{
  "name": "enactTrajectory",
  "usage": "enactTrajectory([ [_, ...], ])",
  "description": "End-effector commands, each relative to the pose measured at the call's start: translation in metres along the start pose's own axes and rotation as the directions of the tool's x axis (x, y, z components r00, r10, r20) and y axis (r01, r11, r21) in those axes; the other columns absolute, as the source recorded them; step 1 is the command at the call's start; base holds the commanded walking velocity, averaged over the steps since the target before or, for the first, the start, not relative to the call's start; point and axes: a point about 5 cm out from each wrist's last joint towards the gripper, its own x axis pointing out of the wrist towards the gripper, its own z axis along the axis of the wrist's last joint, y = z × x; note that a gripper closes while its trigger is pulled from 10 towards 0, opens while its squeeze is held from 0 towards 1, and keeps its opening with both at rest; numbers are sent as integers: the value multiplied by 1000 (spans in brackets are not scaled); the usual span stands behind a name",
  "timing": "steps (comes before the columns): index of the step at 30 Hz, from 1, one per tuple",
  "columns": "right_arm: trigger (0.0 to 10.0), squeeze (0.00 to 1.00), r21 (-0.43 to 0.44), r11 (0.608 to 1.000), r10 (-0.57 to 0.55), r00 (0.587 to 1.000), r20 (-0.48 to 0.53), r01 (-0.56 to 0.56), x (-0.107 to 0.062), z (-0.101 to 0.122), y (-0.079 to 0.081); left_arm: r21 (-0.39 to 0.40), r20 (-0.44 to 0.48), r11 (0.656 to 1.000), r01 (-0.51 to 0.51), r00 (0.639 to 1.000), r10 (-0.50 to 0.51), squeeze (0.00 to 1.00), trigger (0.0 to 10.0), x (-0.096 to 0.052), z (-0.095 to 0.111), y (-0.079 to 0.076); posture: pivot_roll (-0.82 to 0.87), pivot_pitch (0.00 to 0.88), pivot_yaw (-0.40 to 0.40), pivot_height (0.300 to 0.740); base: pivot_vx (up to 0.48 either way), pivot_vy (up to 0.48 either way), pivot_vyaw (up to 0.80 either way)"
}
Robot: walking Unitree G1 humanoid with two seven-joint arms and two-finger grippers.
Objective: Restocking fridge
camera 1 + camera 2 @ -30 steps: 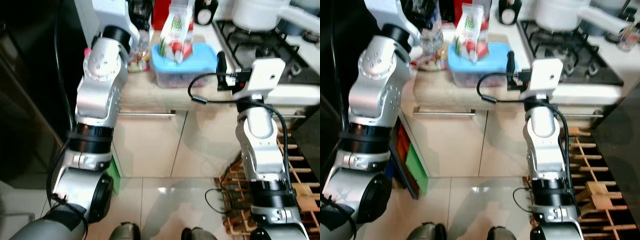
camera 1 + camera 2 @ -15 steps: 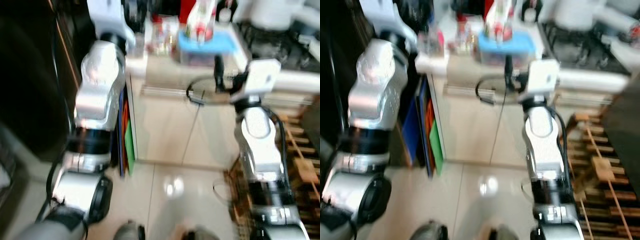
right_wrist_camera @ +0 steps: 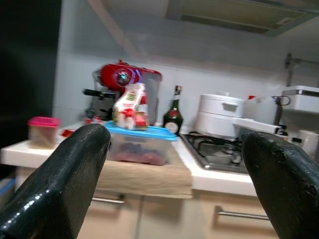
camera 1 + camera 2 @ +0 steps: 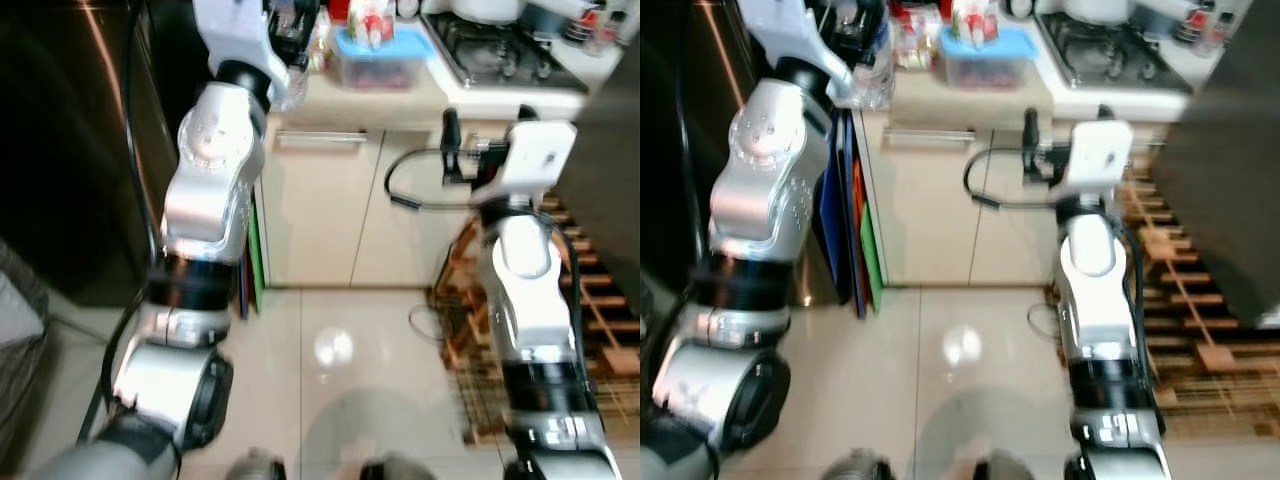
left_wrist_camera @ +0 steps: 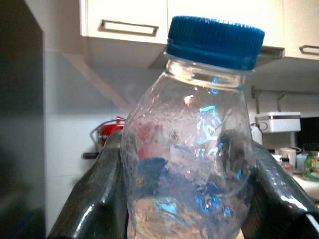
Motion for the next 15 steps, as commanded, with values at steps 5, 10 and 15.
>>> enactTrajectory([
  [5,10000,184,2,1000,-30,995,-93,30,-11,-19,-12,-199,-131,979,41,989,-68,0,10000,-29,-27,-4,-114,0,20,740,0,0,-210],
  [10,10000,184,-6,999,-36,989,-143,36,-21,-30,-16,-310,-290,946,97,938,-191,0,10000,-65,-64,-12,-108,0,26,740,0,0,-703],
  [15,10000,196,-21,998,-57,972,-228,53,-39,-51,-22,-314,-487,949,7,857,-168,0,10000,-120,-119,0,-106,0,28,740,0,0,-735],
])
